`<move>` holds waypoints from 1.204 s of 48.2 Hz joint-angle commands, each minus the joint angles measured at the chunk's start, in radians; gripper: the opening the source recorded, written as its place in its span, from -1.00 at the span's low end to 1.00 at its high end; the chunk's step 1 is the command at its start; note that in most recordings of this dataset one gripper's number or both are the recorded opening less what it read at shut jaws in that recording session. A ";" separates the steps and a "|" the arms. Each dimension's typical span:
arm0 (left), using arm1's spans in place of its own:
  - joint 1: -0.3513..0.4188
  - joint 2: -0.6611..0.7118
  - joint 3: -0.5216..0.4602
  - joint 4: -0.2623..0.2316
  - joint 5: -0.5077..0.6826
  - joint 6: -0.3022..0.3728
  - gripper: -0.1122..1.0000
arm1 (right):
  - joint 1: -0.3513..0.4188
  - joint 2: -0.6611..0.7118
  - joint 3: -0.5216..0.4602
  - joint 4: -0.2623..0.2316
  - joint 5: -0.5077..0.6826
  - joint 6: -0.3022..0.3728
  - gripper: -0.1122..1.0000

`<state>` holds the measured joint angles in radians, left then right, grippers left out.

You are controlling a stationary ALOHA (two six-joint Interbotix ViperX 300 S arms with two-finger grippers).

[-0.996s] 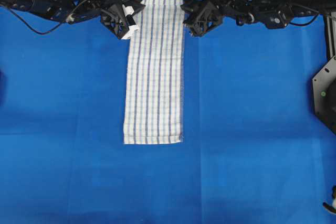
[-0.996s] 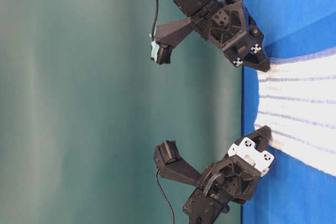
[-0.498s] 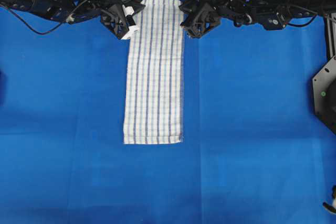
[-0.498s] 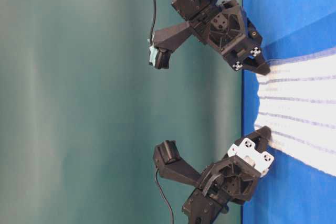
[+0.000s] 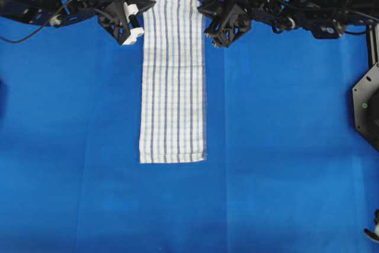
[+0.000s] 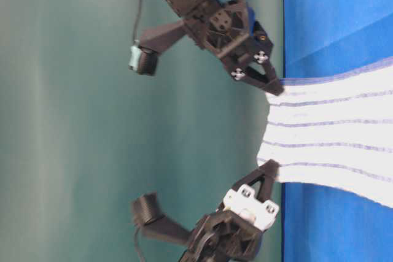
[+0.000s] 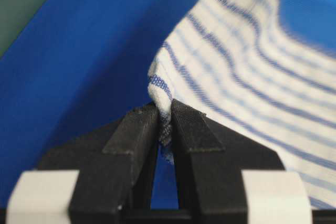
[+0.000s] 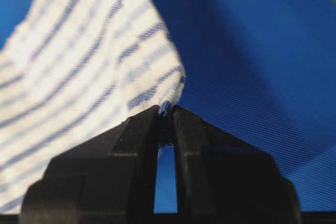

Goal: Fold the blue towel.
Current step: 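Fold the top end down toward the bottom end with both grippers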

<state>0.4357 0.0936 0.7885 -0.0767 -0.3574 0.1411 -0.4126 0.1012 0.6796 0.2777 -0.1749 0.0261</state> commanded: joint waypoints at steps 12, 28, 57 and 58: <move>-0.150 -0.160 0.071 0.002 0.003 -0.020 -0.70 | 0.124 -0.143 0.061 0.008 -0.002 0.011 -0.61; -0.351 -0.212 0.126 -0.015 0.006 -0.048 -0.70 | 0.291 -0.198 0.129 0.069 -0.002 0.012 -0.61; -0.603 -0.170 0.123 -0.015 -0.021 -0.204 -0.70 | 0.497 -0.184 0.137 0.117 -0.008 0.012 -0.61; -0.606 -0.167 0.121 -0.017 -0.025 -0.207 -0.70 | 0.502 -0.183 0.137 0.118 -0.008 0.012 -0.61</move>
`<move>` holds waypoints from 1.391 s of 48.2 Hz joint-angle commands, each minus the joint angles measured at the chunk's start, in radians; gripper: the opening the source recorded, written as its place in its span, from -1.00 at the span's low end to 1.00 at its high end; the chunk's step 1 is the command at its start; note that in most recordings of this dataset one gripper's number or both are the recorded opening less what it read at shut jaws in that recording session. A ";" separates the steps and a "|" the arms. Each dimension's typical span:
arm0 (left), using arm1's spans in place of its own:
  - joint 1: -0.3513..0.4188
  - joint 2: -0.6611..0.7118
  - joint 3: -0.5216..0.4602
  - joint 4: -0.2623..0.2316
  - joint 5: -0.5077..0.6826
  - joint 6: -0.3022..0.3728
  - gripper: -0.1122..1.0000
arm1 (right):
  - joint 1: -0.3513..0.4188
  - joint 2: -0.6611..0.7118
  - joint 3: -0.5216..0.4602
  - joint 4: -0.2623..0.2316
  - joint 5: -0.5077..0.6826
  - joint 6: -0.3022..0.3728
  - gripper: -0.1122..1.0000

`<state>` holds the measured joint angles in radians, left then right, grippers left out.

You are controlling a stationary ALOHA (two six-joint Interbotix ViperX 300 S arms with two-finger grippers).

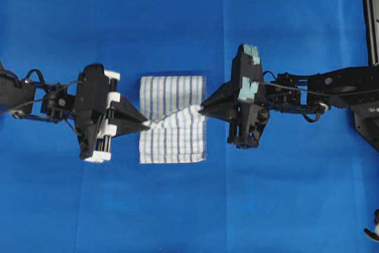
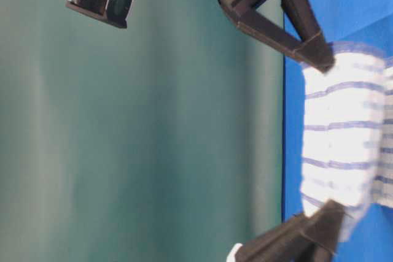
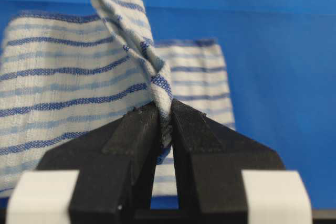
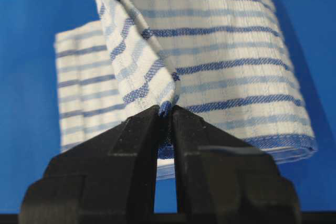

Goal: Fold the blue towel.
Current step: 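Fold the top end down toward the bottom end with both grippers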

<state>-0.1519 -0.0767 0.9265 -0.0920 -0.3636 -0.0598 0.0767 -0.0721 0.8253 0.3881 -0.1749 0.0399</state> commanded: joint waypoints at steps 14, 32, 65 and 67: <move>-0.038 0.066 -0.025 0.000 -0.057 -0.040 -0.70 | 0.041 0.021 -0.014 0.014 -0.012 -0.002 -0.61; -0.057 0.087 -0.029 -0.002 -0.063 -0.043 -0.70 | 0.064 0.060 -0.017 0.021 -0.034 -0.002 -0.61; -0.051 0.078 -0.020 -0.023 -0.032 -0.052 0.05 | 0.066 0.055 -0.017 0.021 -0.034 -0.003 0.70; -0.052 0.074 -0.020 -0.021 -0.025 -0.052 0.29 | 0.067 0.052 -0.014 0.021 -0.034 -0.005 0.84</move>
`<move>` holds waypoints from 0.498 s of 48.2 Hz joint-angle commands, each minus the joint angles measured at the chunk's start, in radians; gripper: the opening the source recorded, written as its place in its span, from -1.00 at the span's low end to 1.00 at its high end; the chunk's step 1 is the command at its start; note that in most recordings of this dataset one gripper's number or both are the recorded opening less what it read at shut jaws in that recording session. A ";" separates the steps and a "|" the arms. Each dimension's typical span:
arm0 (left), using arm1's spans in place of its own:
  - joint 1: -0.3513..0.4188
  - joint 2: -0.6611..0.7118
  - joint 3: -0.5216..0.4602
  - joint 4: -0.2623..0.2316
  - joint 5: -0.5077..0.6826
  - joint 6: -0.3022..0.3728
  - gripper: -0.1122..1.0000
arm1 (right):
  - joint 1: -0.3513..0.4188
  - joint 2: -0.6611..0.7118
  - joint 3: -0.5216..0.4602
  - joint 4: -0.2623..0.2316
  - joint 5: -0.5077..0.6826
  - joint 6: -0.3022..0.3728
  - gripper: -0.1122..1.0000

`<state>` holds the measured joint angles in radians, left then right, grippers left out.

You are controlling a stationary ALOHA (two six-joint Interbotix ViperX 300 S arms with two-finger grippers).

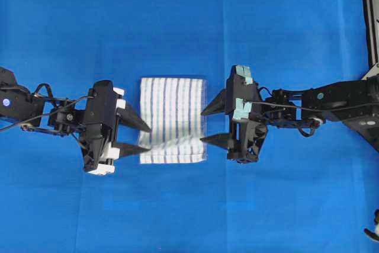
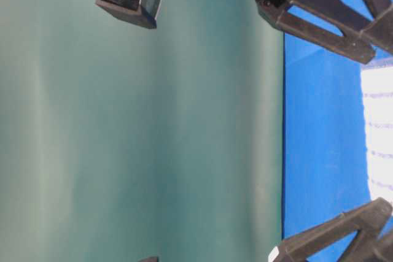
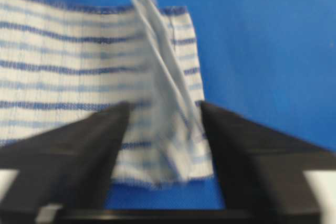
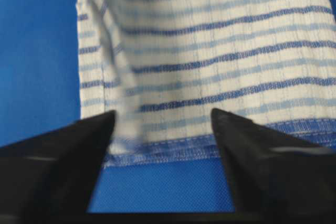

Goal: Fold the blue towel.
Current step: 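Fold the top end down toward the bottom end with both grippers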

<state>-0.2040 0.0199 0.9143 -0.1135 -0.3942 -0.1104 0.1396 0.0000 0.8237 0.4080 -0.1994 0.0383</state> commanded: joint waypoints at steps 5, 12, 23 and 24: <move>0.000 -0.038 -0.006 -0.002 0.025 0.002 0.75 | 0.005 -0.048 -0.009 0.000 -0.005 -0.008 0.81; 0.003 -0.097 -0.006 0.000 0.084 0.014 0.80 | 0.005 -0.118 0.006 -0.015 -0.003 -0.021 0.77; 0.008 -0.245 0.008 0.008 0.199 0.020 0.76 | 0.003 -0.262 0.054 -0.021 0.034 -0.074 0.77; 0.008 -0.261 0.009 0.008 0.209 0.021 0.76 | 0.003 -0.275 0.058 -0.021 0.037 -0.078 0.77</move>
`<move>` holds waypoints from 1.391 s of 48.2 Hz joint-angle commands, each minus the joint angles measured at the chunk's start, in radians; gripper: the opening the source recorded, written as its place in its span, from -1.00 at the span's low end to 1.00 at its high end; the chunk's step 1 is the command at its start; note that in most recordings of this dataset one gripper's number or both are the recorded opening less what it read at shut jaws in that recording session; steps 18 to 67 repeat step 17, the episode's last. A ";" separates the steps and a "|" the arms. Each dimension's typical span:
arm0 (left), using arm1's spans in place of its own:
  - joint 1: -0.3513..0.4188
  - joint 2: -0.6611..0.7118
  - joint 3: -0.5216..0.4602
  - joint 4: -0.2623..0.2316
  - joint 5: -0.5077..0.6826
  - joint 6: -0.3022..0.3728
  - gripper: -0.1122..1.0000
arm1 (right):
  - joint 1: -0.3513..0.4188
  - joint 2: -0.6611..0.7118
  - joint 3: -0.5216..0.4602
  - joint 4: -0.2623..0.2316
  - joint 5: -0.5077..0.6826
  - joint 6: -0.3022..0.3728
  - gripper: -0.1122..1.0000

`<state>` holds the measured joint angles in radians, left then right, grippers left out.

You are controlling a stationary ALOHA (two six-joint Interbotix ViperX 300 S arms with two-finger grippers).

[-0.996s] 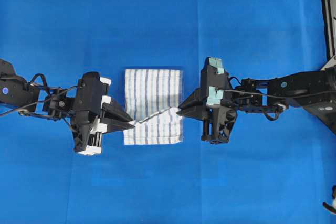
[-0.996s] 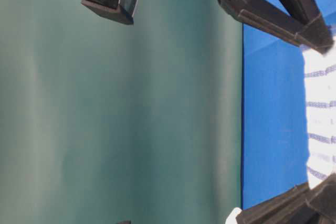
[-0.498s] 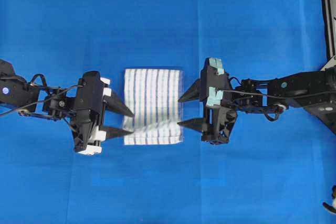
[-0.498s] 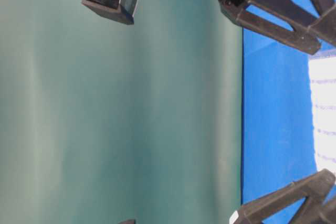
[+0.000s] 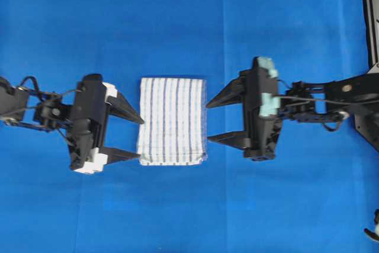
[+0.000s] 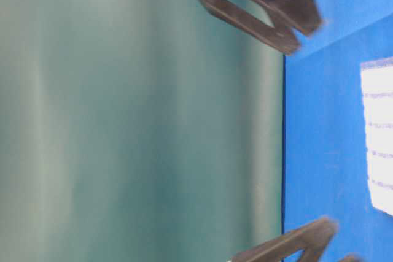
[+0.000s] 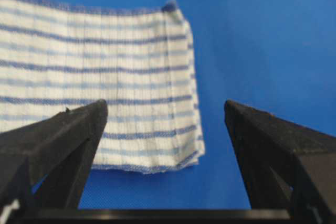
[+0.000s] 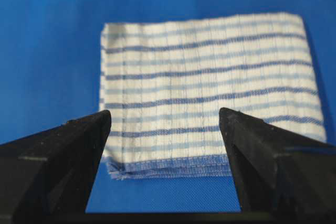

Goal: Fold the blue towel.

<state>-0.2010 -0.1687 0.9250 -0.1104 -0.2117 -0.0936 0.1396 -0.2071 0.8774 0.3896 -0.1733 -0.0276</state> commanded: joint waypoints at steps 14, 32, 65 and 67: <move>0.011 -0.348 0.110 0.008 0.063 0.061 0.74 | 0.003 -0.301 0.126 -0.003 0.023 -0.081 0.77; 0.015 -0.405 0.146 0.008 0.060 0.069 0.74 | 0.003 -0.368 0.158 -0.003 0.034 -0.097 0.77; 0.015 -0.405 0.146 0.008 0.060 0.069 0.74 | 0.003 -0.368 0.158 -0.003 0.034 -0.097 0.77; 0.015 -0.405 0.146 0.008 0.060 0.069 0.74 | 0.003 -0.368 0.158 -0.003 0.034 -0.097 0.77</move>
